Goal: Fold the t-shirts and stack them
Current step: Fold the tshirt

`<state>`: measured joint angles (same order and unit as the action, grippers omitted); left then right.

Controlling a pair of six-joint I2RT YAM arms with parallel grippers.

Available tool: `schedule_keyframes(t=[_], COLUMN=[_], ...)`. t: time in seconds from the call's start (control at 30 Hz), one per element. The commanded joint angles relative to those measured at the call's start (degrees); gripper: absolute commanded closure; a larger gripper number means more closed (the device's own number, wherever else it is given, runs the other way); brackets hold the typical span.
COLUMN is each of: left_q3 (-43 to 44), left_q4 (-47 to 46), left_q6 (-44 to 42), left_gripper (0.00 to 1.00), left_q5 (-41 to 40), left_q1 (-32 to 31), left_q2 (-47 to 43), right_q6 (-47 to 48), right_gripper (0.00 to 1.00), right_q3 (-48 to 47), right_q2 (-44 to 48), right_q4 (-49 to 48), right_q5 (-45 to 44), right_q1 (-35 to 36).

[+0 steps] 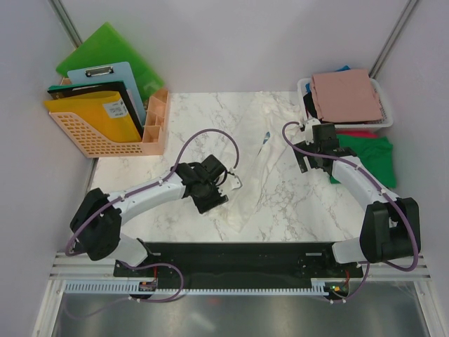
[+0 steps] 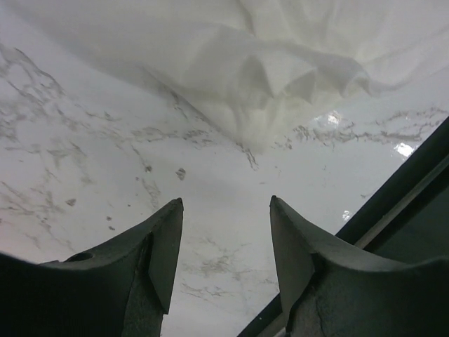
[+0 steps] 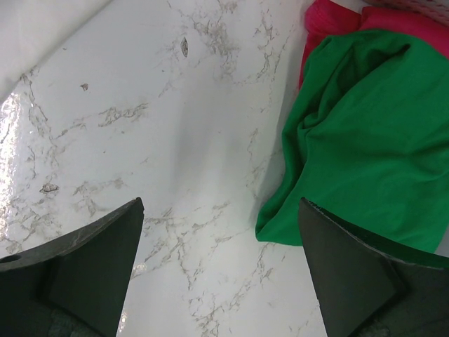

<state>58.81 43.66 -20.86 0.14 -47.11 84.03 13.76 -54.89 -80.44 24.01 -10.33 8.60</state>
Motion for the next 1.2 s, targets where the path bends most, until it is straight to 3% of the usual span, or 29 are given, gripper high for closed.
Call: schedule_keyframes(t=[0.0,0.23,0.53,0.83,1.17], left_q3=[-2.6,-3.4,1.9,10.0,9.0], left_q4=[-0.2,-1.1,-1.9,-2.4,-2.3], left_q6=[1.3,1.5,2.1,1.2,1.6], left_gripper=[0.4,0.4,0.41,0.41,0.41], left_q5=[3.7,7.4,10.0,8.7,7.8], left_q1=[-0.1,-0.2,-0.1,-0.3,-1.0], left_q2=[-0.8,-1.4,2.9,10.0,11.1], right_q6=[-0.1,-0.2,0.0,-0.1,0.0], right_gripper=[0.02,0.02,0.02,0.02,0.02], right_q3=[-0.7,-0.8,-0.8,-0.8,-0.8], right_q2=[-0.3,-0.9,-1.4,-1.3,-1.5], right_q4=[-0.5,-0.5,-0.4,-0.1,-0.1], right_q5=[0.7,0.9,0.7,0.7,0.8], right_q1=[-0.3,-0.2,-0.2,-0.3,-0.3])
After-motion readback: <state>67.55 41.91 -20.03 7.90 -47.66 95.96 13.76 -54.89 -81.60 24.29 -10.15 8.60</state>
